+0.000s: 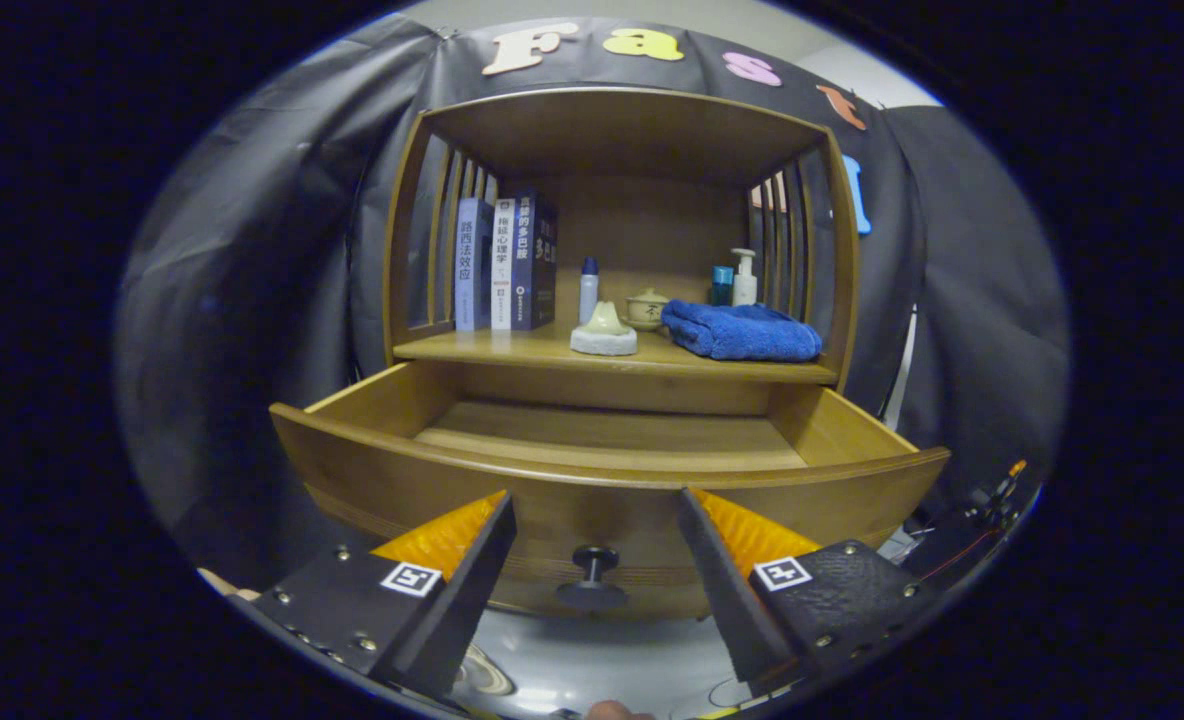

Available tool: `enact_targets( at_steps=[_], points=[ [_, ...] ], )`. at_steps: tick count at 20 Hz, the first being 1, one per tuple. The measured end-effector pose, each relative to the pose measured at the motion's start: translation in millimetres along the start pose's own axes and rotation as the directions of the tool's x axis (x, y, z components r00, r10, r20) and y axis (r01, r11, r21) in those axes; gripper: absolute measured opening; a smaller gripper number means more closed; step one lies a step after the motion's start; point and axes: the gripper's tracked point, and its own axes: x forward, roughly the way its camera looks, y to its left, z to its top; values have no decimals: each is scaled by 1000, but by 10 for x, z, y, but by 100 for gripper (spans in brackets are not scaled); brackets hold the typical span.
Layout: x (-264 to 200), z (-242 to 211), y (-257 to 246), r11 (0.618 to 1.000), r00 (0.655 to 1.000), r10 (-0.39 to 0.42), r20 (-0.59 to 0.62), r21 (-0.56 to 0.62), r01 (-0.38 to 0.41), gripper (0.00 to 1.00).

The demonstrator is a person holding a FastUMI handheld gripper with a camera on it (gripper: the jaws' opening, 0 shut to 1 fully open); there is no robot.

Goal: Pull open the drawer, take out the items inside it, and place them on the countertop above the cabinet.

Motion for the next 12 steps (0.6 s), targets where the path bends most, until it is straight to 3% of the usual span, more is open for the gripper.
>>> enact_targets(
  at_steps=[4,12],
  points=[
    [103,20,-38,998,998,-55,-4,20,55,98],
    [301,118,-40,999,999,-39,18,26,39,99]
  ],
)
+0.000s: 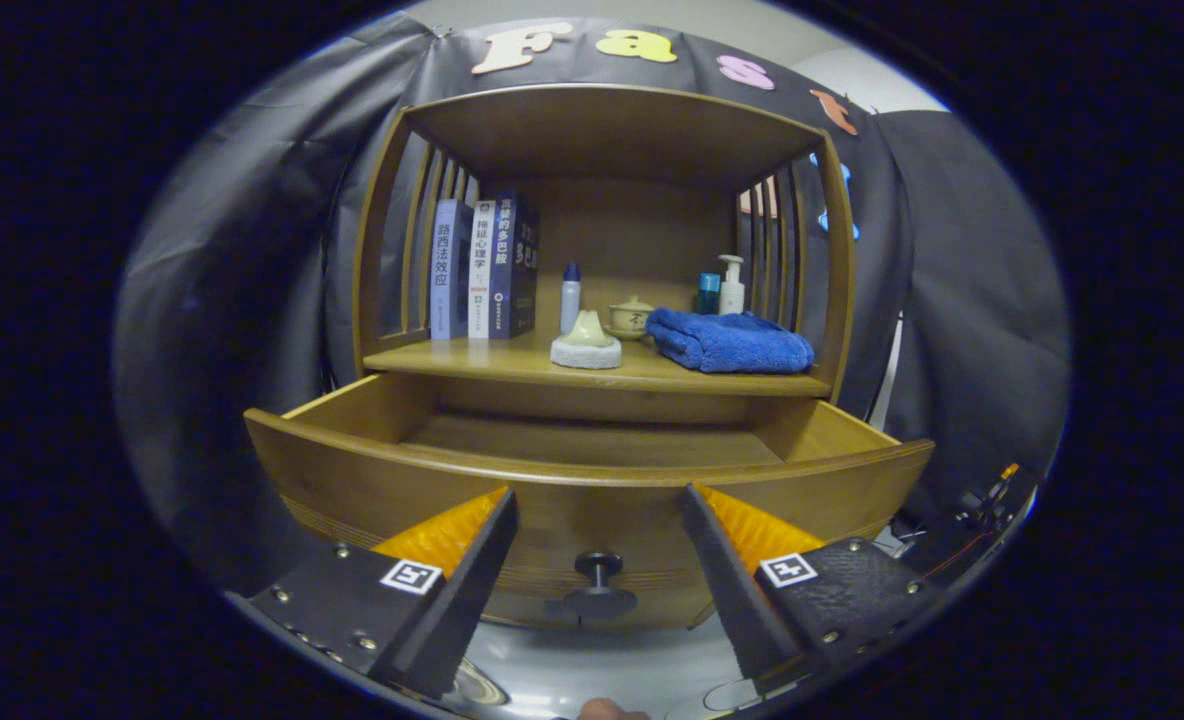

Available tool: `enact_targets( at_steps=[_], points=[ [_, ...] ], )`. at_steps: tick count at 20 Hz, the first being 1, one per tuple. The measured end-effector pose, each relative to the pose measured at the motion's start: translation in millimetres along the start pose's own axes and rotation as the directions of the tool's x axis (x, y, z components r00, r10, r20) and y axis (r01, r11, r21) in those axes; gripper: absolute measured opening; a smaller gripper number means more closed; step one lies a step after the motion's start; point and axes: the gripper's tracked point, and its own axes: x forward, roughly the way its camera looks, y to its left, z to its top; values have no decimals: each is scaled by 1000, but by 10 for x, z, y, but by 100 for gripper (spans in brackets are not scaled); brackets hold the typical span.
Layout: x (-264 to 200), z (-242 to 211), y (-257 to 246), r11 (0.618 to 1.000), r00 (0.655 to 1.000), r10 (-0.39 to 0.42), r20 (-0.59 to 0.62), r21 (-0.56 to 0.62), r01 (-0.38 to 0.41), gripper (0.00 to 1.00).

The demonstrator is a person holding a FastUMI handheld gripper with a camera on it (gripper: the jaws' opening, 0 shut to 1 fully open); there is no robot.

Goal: Pull open the drawer, take out the items inside it, and place them on the countertop above the cabinet.

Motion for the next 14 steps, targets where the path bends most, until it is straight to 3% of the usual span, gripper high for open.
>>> enact_targets(
  at_steps=[14],
  points=[
    [729,172,52,1000,1000,-9,3,-4,9,99]
  ],
)
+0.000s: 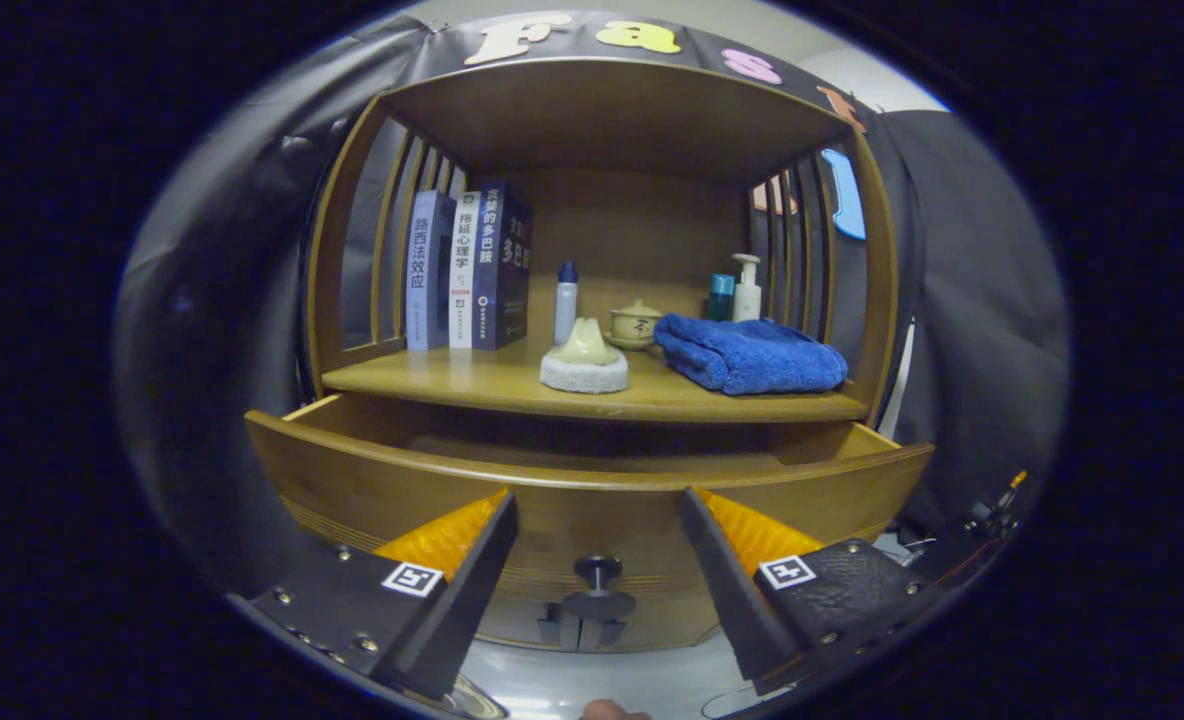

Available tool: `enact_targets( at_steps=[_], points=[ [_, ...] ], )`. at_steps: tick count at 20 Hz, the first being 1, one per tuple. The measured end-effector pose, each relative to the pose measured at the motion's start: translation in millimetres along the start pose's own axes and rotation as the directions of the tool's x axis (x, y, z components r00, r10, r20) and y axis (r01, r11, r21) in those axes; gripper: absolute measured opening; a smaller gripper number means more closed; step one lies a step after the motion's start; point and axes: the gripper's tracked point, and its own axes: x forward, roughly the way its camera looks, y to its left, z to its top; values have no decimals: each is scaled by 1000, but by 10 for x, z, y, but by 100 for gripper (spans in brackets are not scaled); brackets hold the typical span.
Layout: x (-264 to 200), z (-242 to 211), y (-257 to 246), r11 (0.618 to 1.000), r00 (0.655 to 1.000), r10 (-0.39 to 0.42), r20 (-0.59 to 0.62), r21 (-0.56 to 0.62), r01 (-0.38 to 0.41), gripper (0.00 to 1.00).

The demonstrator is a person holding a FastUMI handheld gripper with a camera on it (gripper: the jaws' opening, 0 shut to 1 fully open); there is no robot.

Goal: Pull open the drawer, take out the items inside it, and place them on the countertop above the cabinet.

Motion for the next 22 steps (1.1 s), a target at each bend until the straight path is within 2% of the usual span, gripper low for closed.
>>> enact_targets(
  at_steps=[10,22],
  points=[
    [469,87,41,1000,1000,-17,-3,-10,17,99],
    [744,126,72,999,1000,-21,7,-30,21,99]
  ],
)
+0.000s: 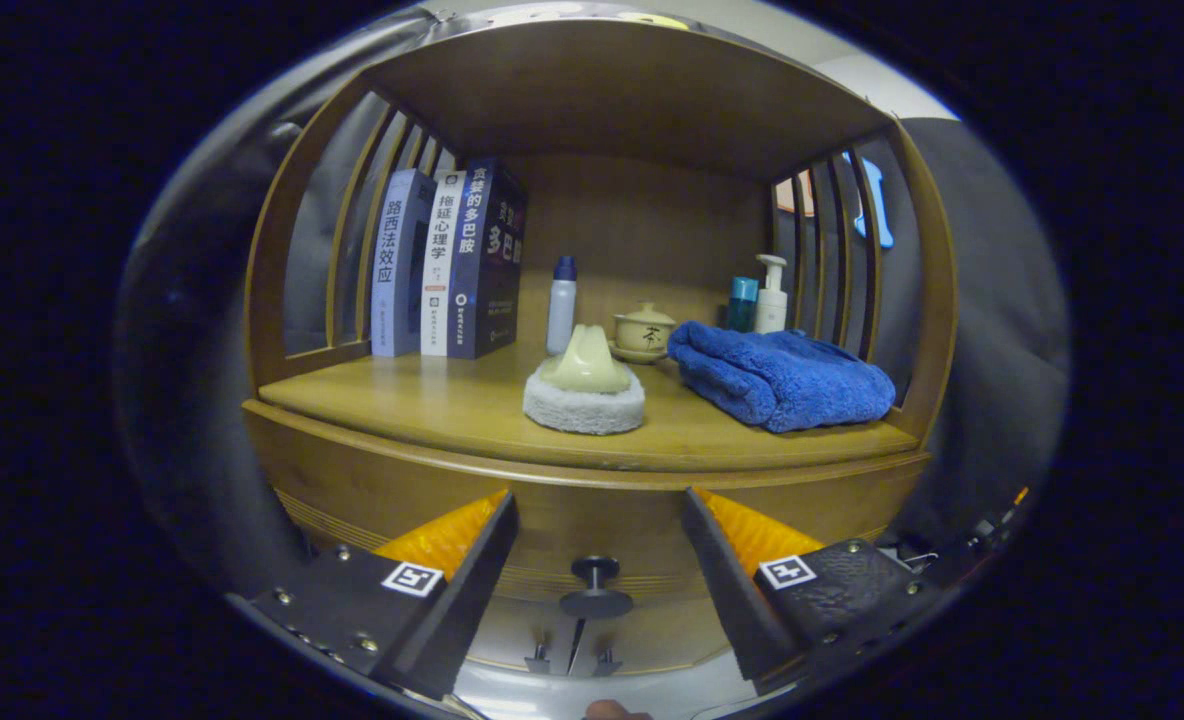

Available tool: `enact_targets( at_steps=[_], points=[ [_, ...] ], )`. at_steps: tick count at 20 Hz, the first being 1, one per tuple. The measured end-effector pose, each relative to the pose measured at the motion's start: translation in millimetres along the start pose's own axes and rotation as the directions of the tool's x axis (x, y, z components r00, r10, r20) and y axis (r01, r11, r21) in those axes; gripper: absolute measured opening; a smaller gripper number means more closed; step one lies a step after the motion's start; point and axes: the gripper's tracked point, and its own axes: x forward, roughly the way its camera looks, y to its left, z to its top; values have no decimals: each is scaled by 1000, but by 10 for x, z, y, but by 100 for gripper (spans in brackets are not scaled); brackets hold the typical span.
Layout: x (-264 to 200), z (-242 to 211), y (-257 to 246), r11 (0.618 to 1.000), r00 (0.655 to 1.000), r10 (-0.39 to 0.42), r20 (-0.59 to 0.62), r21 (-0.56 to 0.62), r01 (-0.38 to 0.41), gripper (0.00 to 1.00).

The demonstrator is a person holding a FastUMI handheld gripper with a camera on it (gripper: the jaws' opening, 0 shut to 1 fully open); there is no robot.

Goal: Pull open the drawer, take out the items inside it, and place them on the countertop above the cabinet.

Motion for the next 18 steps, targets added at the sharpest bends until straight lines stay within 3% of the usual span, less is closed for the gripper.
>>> enact_targets(
  at_steps=[6,10,18],
  points=[
    [-3,-10,-3,1000,1000,-4,26,-30,4,99],
    [-51,71,-72,1000,999,25,21,15,-25,98],
    [-476,752,-898,998,988,6,154,56,-15,97]
  ],
)
